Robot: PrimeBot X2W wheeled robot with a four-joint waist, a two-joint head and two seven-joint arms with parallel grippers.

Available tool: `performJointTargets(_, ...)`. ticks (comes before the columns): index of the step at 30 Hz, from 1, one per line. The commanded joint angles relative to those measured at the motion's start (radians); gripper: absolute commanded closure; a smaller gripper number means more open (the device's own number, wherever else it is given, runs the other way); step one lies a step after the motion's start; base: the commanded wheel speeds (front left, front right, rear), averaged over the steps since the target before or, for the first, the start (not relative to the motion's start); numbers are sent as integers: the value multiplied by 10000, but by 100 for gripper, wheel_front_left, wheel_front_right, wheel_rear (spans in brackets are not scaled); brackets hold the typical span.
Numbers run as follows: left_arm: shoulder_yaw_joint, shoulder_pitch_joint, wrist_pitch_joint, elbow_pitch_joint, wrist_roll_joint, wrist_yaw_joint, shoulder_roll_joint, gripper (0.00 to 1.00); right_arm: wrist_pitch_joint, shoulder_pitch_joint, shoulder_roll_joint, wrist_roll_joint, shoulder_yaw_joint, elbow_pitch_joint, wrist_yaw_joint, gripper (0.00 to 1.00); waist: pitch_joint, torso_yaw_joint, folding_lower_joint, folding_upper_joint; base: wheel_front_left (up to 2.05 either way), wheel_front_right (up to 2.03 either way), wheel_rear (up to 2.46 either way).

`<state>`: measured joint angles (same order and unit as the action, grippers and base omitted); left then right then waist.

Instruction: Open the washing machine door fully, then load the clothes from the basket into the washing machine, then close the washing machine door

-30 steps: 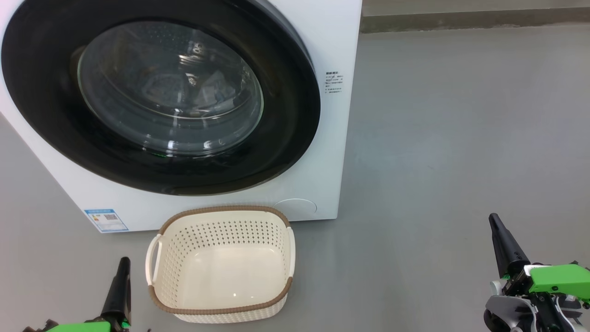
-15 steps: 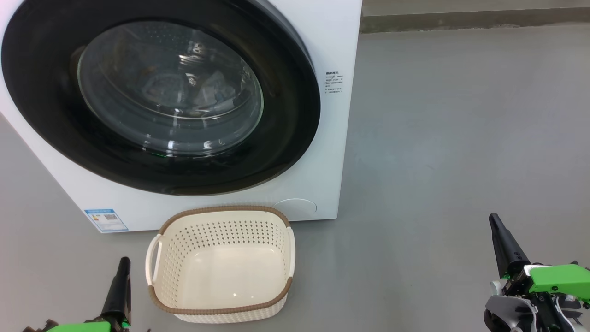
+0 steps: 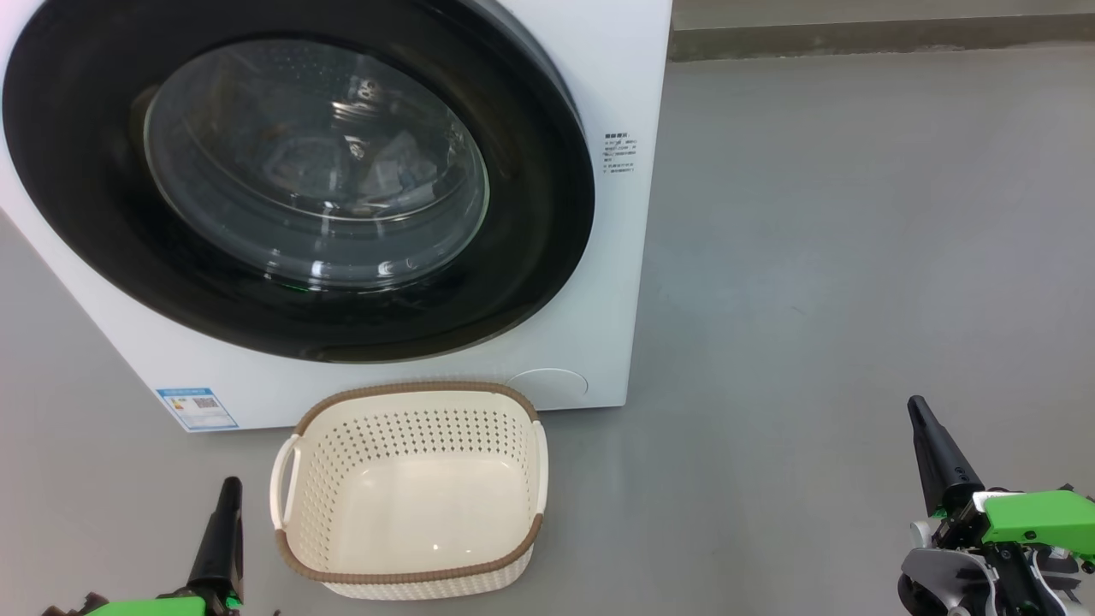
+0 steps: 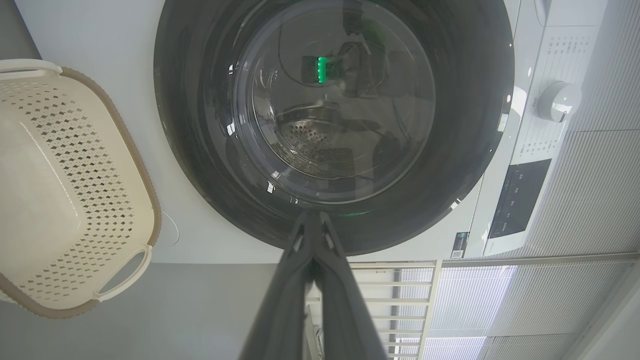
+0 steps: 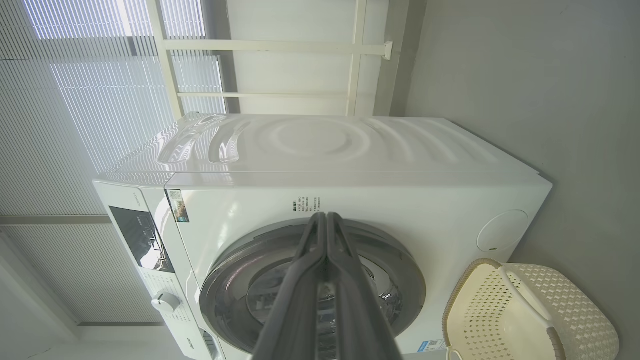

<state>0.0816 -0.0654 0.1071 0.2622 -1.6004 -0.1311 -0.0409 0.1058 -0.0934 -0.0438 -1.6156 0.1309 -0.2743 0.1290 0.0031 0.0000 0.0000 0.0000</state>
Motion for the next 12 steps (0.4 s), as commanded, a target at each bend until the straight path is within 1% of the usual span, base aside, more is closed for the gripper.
performJointTargets(1,322,-426,61,-171,-82,4,-93,100,63,-143,-81,59,-185,296,17,100,0,0,0,0,0,0,0)
performJointTargets(12,322,-426,61,-171,-82,4,-93,100,67,-144,-79,62,-180,296,17,100,0,0,0,0,0,0,0)
